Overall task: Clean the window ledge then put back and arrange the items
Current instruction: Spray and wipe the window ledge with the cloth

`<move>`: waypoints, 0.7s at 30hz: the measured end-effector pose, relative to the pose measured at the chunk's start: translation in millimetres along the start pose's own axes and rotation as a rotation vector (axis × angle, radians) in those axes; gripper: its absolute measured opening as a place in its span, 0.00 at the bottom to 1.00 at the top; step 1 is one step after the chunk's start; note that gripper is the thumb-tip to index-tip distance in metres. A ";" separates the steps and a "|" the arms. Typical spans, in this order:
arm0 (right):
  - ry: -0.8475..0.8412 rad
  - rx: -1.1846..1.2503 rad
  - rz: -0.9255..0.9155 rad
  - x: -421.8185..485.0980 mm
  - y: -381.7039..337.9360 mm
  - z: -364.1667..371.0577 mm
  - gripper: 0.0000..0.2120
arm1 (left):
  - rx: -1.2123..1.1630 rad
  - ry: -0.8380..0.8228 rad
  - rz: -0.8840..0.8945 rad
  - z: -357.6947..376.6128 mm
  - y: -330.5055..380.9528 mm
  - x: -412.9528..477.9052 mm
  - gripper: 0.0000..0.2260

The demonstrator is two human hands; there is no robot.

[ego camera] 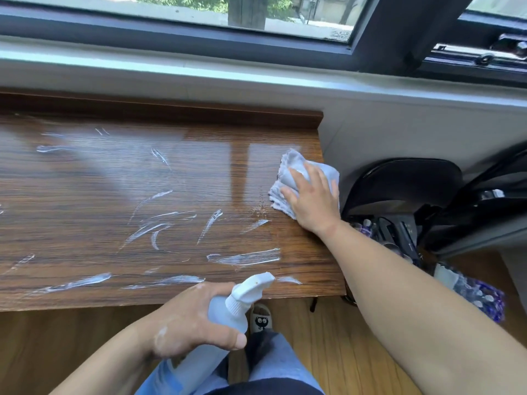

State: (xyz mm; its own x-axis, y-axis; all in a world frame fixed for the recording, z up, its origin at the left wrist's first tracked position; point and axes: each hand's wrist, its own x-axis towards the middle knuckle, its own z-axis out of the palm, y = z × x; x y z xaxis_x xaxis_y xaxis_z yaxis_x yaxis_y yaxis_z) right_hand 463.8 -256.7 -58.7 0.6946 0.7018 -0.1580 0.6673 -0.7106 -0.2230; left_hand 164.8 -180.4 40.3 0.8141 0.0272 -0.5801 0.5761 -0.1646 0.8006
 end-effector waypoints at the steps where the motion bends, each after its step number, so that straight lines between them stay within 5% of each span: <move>1: 0.000 -0.001 -0.028 -14.4 3.9 1.5 0.25 | 0.004 -0.007 0.006 -0.3 -0.3 0.9 0.25; 11: 0.044 -0.067 -0.035 -145.9 11.5 29.9 0.26 | -0.058 0.020 0.039 -17.1 -6.0 -7.3 0.28; 21: -0.023 -0.015 0.062 13.9 -32.5 1.6 0.25 | -0.067 0.288 0.030 -18.8 -26.0 -19.1 0.31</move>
State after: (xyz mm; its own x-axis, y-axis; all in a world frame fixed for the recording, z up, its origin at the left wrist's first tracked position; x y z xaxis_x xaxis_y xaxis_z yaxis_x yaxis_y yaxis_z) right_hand 451.3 -223.8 -55.2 0.7289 0.6569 -0.1929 0.6269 -0.7536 -0.1976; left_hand 135.7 -158.1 33.4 0.8126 0.3033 -0.4977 0.5474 -0.1039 0.8304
